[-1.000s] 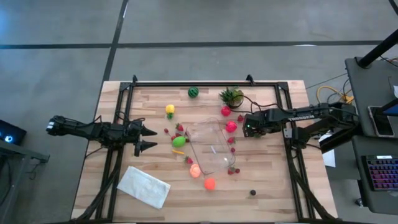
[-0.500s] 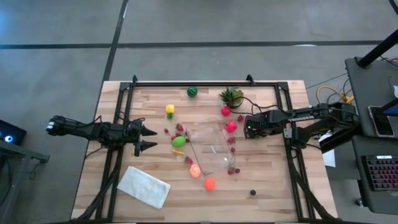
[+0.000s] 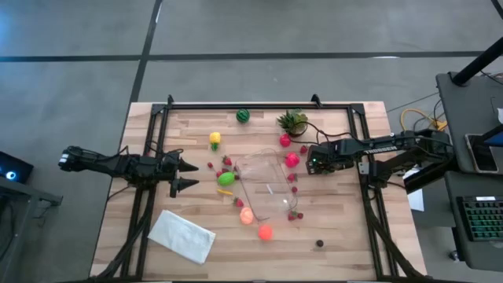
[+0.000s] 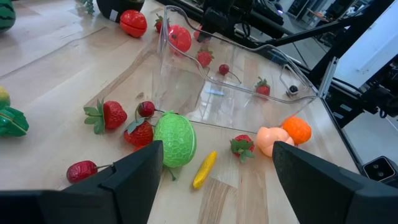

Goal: Pick and placing Produce into tupperware
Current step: Put the red strawberry into the transparent bin

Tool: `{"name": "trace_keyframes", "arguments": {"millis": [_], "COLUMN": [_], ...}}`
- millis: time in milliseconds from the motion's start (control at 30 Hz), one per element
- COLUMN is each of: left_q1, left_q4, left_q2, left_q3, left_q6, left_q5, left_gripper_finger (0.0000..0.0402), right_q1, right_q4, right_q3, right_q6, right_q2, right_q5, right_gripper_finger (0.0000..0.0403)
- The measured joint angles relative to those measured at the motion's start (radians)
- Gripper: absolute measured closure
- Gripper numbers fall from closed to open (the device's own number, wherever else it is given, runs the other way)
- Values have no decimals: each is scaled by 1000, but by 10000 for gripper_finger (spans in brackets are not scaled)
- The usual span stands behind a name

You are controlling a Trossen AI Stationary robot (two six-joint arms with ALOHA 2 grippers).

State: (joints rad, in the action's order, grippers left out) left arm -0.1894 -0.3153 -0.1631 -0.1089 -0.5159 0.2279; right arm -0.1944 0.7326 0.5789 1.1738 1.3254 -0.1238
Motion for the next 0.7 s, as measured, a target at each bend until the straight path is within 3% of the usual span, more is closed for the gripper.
{"name": "trace_keyframes", "arguments": {"millis": [433, 700], "left_q1": [0, 0], "left_q4": [0, 0], "left_q2": [0, 0], "left_q3": [0, 0], "left_q6": [0, 0], "left_q5": [0, 0], "left_gripper_finger": [114, 114], "right_q1": [1, 2], "right_q4": [21, 20], "right_q3": [0, 1], "right_q6": [0, -4], "right_q2": [0, 0], "right_q5": [45, 46], "right_gripper_finger": [182, 219]}}
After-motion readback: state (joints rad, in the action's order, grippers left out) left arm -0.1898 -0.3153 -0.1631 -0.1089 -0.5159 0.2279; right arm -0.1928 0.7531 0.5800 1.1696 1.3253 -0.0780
